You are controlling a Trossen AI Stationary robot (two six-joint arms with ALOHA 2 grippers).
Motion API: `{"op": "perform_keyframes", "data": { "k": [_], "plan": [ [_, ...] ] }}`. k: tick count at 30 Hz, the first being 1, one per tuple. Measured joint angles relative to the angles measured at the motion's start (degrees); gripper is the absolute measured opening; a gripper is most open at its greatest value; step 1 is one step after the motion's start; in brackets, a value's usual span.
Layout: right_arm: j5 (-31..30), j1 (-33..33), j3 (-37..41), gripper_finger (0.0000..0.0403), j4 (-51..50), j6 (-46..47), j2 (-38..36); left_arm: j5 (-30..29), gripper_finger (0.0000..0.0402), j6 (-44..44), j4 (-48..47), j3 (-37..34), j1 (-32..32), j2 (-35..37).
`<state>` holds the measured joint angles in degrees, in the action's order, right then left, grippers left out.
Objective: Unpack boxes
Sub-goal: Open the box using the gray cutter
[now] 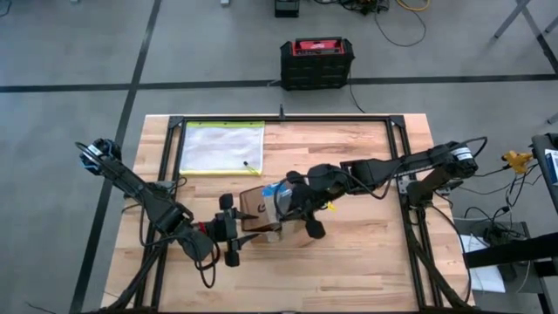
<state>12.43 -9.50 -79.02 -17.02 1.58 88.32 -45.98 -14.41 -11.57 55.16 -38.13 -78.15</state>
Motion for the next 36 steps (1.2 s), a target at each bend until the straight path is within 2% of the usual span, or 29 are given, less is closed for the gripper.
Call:
{"op": "perform_keyframes", "data": {
  "k": [6, 22, 27, 36],
  "plan": [
    [-2.14, 0.04, 0.00, 0.0035, -3.26, 0.98, -1.58, -0.07, 0.0192, 0.02, -0.07, 0.00, 0.07, -0.02],
    [-1.17, -0.21, 1.79, 0.0035, -9.68, 2.93, -5.80, -0.22, 0.0190, 0.01, -0.99, -0.04, -0.09, 0.07],
    [-1.85, -0.11, 5.14, 0.0035, -8.75, 3.91, -8.28, -0.20, 0.0197, 0.02, -0.95, -0.02, -0.07, 0.07],
    [-1.95, -1.09, 5.38, 0.0035, -3.41, 1.59, -12.05, -0.19, 0.0192, 2.11, -0.57, 1.54, 0.00, 0.70]
  ]
}}
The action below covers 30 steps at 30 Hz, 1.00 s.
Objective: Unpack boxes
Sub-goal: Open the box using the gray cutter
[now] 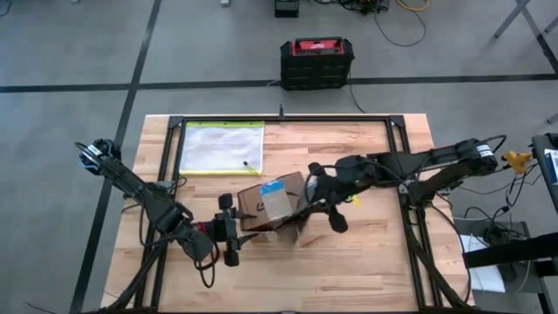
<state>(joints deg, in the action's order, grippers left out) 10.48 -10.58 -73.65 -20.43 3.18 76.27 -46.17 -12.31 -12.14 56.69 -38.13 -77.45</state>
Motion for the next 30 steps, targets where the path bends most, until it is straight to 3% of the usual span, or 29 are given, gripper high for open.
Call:
{"op": "perform_keyframes", "data": {
  "k": [7, 18, 25, 30],
  "plan": [
    [-1.95, -4.75, 0.00, 0.0035, -2.91, 0.38, 0.41, 0.76, 0.0187, 5.71, -0.59, 6.35, 0.04, 0.04],
    [-16.77, -12.58, -0.04, 0.0035, -10.38, 8.65, -7.92, -1.31, 0.0186, 7.23, -4.05, 13.08, 0.92, 0.46],
    [-22.17, -14.67, 0.99, 0.0035, -25.42, 23.94, -10.62, -1.88, 0.0170, 7.12, -3.97, 13.59, 1.18, 0.46],
    [-21.02, -13.33, 8.44, 0.0035, -33.91, 37.30, -11.02, -1.95, 0.0160, 6.68, -3.94, 13.52, 1.27, 0.53]
  ]
}}
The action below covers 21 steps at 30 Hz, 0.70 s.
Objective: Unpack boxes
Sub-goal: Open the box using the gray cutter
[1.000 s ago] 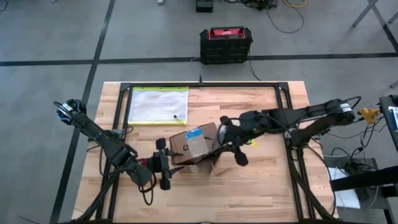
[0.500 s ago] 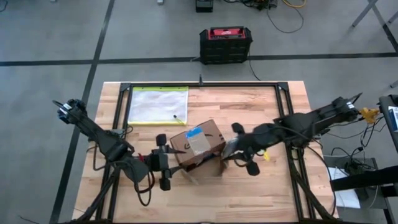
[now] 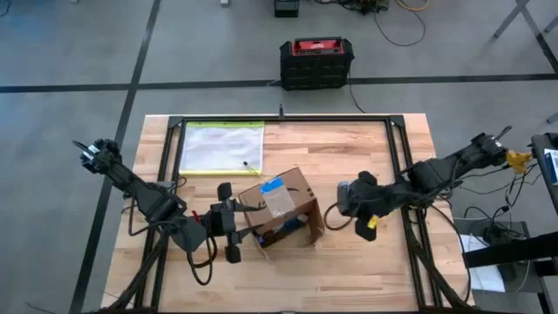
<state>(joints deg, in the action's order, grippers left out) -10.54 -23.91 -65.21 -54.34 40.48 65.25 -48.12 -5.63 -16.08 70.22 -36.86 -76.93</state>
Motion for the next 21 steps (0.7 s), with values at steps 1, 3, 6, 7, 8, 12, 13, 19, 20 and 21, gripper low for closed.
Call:
{"op": "perform_keyframes", "data": {
  "k": [1, 3, 6, 7, 8, 12, 13, 19, 20, 21],
  "plan": [
    [1.44, 0.74, 2.28, 0.0035, 0.40, 1.77, -0.04, -0.11, 0.0159, -0.04, 0.02, -0.06, 0.00, 0.00],
    [3.06, 1.94, 7.11, 0.0035, 1.39, 4.74, -0.16, -0.52, 0.0159, -0.08, 0.00, -0.15, 0.00, 0.00],
    [4.90, 3.24, 14.48, 0.0035, 2.30, 8.28, -0.16, -0.62, 0.0161, -0.71, -0.18, -0.20, 0.00, 0.02],
    [5.03, 3.46, 16.57, 0.0035, 3.07, 9.16, -0.22, -0.63, 0.0162, -0.84, -0.43, -0.21, 0.00, 0.02],
    [5.02, 3.59, 18.52, 0.0035, 3.90, 9.92, -0.37, -0.64, 0.0162, -0.87, -0.51, -0.24, 0.00, 0.02],
    [5.70, 4.66, 23.81, 0.0035, 4.32, 12.26, -0.64, -0.67, 0.0159, -1.07, -0.76, -0.24, 0.00, 0.04],
    [6.32, 5.25, 24.47, 0.0035, 4.39, 12.45, -0.70, -0.73, 0.0159, -1.08, -0.83, -0.24, 0.00, 0.04],
    [12.34, 12.02, 27.05, 0.0035, 4.51, 9.30, -0.66, -0.87, 0.0158, -1.31, -1.38, -0.31, 0.20, -0.33],
    [13.80, 13.79, 27.65, 0.0035, 4.43, 8.53, -0.68, -0.87, 0.0158, -1.31, -1.66, -0.39, 0.28, -0.49],
    [14.75, 15.61, 28.35, 0.0035, 4.43, 7.87, -0.78, -0.87, 0.0158, -1.33, -1.81, -0.49, 0.34, -0.65]
  ]
}}
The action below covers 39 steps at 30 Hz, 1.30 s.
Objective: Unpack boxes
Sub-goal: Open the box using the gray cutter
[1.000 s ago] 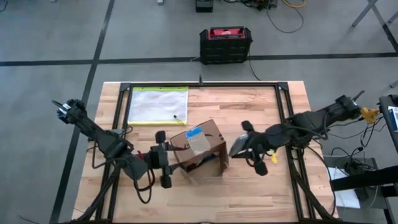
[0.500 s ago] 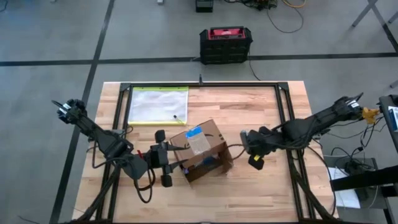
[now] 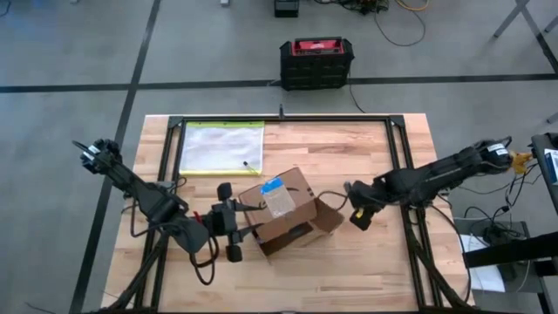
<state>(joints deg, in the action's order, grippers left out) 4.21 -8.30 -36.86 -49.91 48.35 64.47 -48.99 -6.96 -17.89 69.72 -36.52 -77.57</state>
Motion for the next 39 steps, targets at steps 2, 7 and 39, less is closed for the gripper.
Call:
{"op": "perform_keyframes", "data": {
  "k": [2, 7, 39],
  "plan": [
    [2.16, 3.48, 1.15, 0.0035, -0.44, -1.83, -0.55, 0.00, 0.0159, -0.21, -0.57, -0.07, 0.24, -0.18],
    [3.66, 7.32, 1.86, 0.0035, -0.40, -3.51, -4.56, -0.01, 0.0158, -2.50, -2.60, -0.12, 0.27, -0.20],
    [9.48, 32.57, 9.20, 0.0090, -7.46, -12.43, -1.01, 0.00, 0.0158, -5.36, -4.11, 2.72, 0.36, -0.44]
  ]
}}
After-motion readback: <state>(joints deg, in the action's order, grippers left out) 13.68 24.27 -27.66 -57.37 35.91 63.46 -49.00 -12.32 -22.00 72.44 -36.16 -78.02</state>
